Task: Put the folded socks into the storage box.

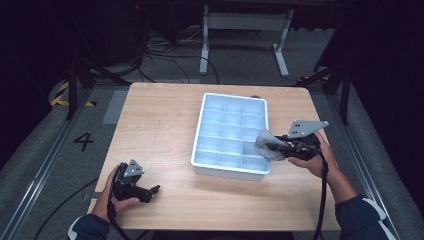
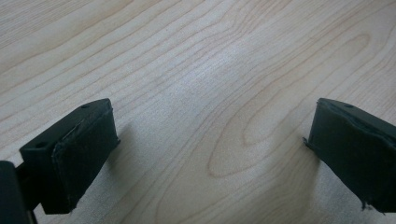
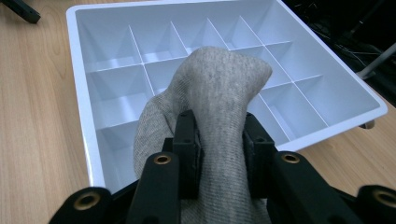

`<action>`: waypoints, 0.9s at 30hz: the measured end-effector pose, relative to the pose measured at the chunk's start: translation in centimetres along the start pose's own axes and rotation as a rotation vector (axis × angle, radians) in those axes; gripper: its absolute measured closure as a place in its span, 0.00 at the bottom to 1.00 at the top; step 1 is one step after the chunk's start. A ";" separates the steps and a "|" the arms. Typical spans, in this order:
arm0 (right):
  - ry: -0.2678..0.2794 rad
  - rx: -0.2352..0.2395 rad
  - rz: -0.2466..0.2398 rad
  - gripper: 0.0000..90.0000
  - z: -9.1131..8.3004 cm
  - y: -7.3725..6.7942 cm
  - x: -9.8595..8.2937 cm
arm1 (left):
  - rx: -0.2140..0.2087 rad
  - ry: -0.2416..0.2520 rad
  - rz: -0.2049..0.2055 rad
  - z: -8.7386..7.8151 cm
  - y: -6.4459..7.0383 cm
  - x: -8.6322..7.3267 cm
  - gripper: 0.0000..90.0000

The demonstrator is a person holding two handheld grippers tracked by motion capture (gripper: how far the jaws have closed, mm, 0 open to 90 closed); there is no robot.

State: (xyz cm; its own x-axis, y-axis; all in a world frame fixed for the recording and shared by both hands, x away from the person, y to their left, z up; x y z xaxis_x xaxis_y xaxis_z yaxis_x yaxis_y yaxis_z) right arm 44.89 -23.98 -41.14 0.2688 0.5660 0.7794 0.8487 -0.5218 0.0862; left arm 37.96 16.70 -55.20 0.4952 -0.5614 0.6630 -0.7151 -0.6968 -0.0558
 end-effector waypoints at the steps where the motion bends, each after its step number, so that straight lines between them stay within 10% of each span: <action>1: -0.004 0.003 -0.002 0.80 0.2 -0.1 0.1 | 0.000 0.000 0.000 0.0 0.0 0.0 0.02; 27: -0.176 -0.028 -0.074 0.81 5.5 0.2 -0.1 | 0.001 0.000 0.000 0.0 0.0 0.0 0.02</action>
State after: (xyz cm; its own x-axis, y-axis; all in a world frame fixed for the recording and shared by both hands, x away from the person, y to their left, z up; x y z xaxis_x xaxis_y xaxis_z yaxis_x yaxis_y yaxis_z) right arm 47.59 -20.63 -44.59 0.2837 0.7053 0.6497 0.8566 -0.4909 0.1588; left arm 37.96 16.71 -55.20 0.4957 -0.5612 0.6628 -0.7144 -0.6975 -0.0562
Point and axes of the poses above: each handheld gripper's, and its own axes: z roughly forward along the jaws, x roughly out of its top, y roughly to its right, the point moved 9 cm from there along z, roughly forward along the jaws, and after that the axes turned 6 degrees about z, right-handed, at the moved point
